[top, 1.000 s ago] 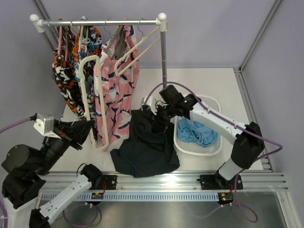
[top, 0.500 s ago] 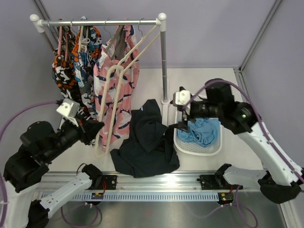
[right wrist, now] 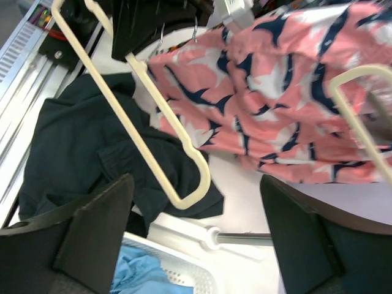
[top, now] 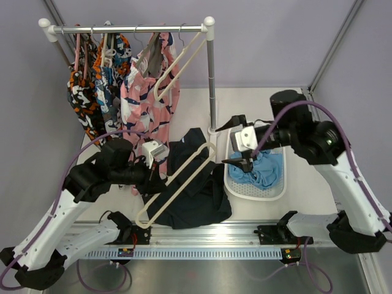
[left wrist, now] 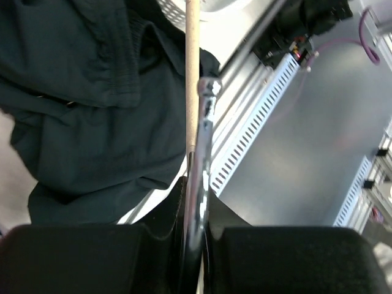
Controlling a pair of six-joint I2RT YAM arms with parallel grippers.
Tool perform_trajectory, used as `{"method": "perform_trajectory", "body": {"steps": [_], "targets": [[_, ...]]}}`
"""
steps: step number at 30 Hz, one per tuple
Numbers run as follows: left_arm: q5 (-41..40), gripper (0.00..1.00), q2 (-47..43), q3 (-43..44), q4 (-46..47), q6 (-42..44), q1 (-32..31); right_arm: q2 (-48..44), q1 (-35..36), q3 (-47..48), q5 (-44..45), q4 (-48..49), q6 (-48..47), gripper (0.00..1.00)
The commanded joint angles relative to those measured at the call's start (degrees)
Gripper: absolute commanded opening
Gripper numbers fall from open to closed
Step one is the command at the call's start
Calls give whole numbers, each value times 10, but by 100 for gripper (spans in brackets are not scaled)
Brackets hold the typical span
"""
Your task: Remove the shorts from the hanger
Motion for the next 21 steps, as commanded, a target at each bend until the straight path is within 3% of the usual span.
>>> {"method": "perform_trajectory", "body": {"steps": [1,3,7,11,17,21], "targets": [[58,0,14,21,22,24,-26,69,0,30,-8,-66,-23,87],[46,0,23,36,17,26,-41,87,4,32,2,-62,-9,81],[26,0,42,57,10,27,-93,119,6,36,22,-41,22,78],[-13,0,48,65,4,29,-117,149,6,64,19,-91,16,74],[-70,0,54,77,-17,34,-125,166,6,76,13,-158,13,54],[-111,0,66,82,-38,38,-127,156,6,97,-8,-167,48,56]]}}
